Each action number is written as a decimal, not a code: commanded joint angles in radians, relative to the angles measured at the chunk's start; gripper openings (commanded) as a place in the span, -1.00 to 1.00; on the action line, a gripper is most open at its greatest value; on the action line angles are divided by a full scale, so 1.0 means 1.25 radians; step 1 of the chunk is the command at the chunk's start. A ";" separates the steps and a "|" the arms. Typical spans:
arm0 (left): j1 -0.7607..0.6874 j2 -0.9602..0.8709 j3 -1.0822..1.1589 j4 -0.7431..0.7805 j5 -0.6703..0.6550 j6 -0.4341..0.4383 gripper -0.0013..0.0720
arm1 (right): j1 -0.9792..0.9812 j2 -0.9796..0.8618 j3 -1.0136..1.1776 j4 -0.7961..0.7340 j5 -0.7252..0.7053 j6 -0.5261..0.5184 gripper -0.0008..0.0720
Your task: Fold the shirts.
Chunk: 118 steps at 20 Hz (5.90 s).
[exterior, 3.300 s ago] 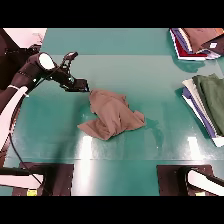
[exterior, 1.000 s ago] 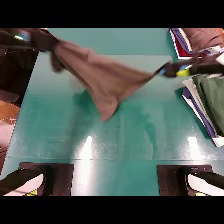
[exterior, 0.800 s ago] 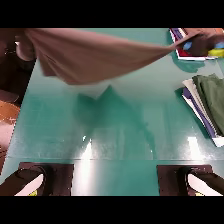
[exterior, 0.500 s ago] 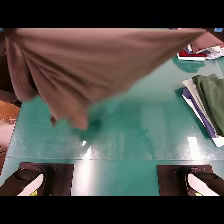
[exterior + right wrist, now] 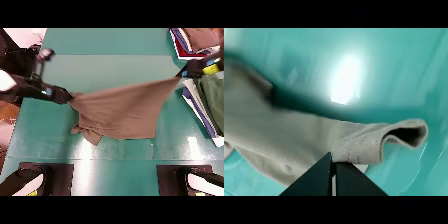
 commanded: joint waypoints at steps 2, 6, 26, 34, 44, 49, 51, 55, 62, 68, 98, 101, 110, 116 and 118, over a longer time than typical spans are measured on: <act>0.001 -0.088 -0.104 -0.003 0.152 0.006 -0.85 | 0.000 -0.029 -0.148 -0.004 -0.073 0.004 -0.95; 0.001 -0.086 -0.021 -0.004 0.091 0.007 -0.85 | 0.000 -0.029 -0.155 -0.003 -0.073 0.003 -0.95; 0.004 -0.086 0.030 0.009 0.102 0.022 0.88 | 0.000 -0.025 -0.097 0.009 -0.057 0.004 -0.95; 0.272 -0.090 -0.089 -0.093 0.158 -0.027 0.81 | 0.000 -0.025 -0.097 0.008 -0.049 0.004 -0.95; 0.268 -0.320 -0.144 -0.387 0.190 0.115 0.08 | 0.000 -0.025 -0.097 0.009 -0.056 0.004 -0.95; 0.268 -0.339 -0.141 -0.464 0.220 0.154 -0.14 | 0.000 -0.025 -0.097 0.009 -0.059 0.004 -0.94; 0.268 -0.335 -0.119 -0.480 0.221 0.154 -0.88 | 0.000 -0.024 -0.096 0.009 -0.065 0.004 -0.94; 0.291 -0.248 0.048 -0.461 0.141 0.154 -0.89 | -0.002 -0.024 -0.006 0.000 -0.067 0.004 -0.95; 0.328 0.037 0.472 -0.300 0.120 0.154 -0.88 | -0.002 -0.023 0.342 0.001 -0.063 0.004 -0.94; 0.328 0.125 0.693 -0.278 0.085 0.127 -0.89 | -0.002 0.075 0.406 -0.029 -0.107 0.003 -0.94; 0.328 -0.427 0.295 -0.215 0.127 0.050 0.71 | 0.068 -0.404 0.322 -0.095 -0.209 0.049 -0.40; 0.328 -0.420 0.363 -0.152 0.013 0.049 0.71 | 0.064 -0.411 0.383 -0.096 -0.131 0.048 0.23; 0.283 -0.138 0.138 -0.001 -0.108 0.033 0.71 | 0.003 -0.168 0.068 -0.097 -0.037 0.023 0.23; 0.067 -0.049 -0.105 0.161 0.003 -0.072 0.71 | -0.031 0.005 -0.134 -0.096 -0.146 0.024 0.23; 0.003 -0.049 -0.151 0.230 0.042 -0.108 0.71 | -0.032 0.050 -0.184 -0.096 -0.166 0.024 0.23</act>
